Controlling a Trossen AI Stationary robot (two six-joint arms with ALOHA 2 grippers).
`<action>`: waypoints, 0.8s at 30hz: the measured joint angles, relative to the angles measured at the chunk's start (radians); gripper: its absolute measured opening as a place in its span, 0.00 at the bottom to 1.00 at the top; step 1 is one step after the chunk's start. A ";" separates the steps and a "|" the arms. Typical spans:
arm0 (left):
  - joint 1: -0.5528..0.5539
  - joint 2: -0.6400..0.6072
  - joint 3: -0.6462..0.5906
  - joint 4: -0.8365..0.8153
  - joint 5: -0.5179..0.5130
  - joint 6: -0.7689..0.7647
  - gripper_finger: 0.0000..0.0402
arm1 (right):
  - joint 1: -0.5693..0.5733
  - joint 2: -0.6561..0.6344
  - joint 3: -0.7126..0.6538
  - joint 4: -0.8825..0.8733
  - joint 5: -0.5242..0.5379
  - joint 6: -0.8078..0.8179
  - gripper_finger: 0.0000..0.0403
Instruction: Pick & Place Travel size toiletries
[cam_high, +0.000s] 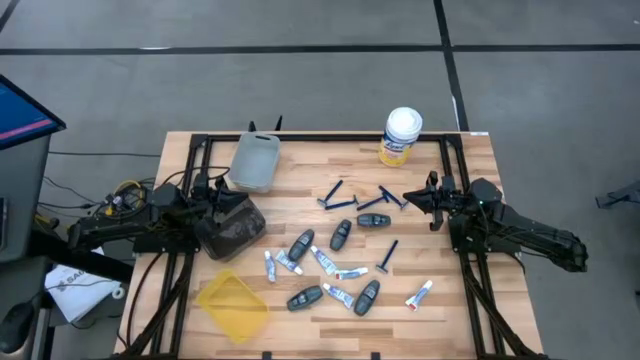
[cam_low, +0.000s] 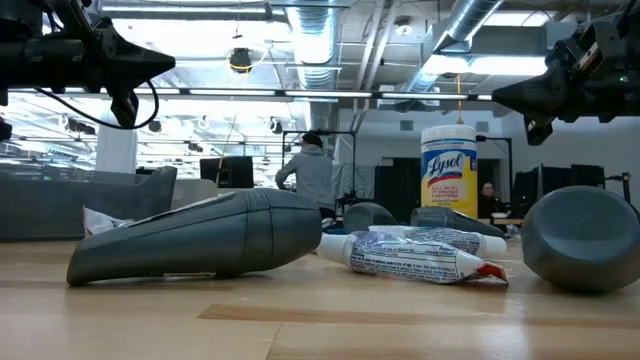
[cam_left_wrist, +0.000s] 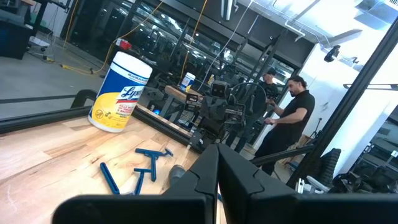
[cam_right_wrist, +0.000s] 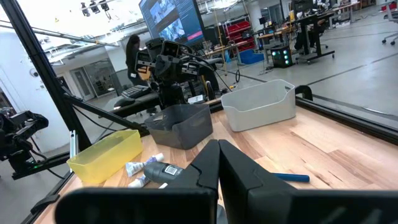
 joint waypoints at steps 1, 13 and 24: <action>0.000 0.000 0.000 0.000 0.000 0.000 0.00 | 0.000 0.000 0.000 0.000 0.000 0.000 0.00; 0.000 0.000 0.000 0.025 -0.031 0.000 0.00 | 0.000 0.000 0.000 0.000 0.000 0.000 0.00; 0.000 0.000 0.000 0.039 -0.047 -0.006 0.00 | 0.000 0.000 0.000 0.000 0.000 0.043 0.00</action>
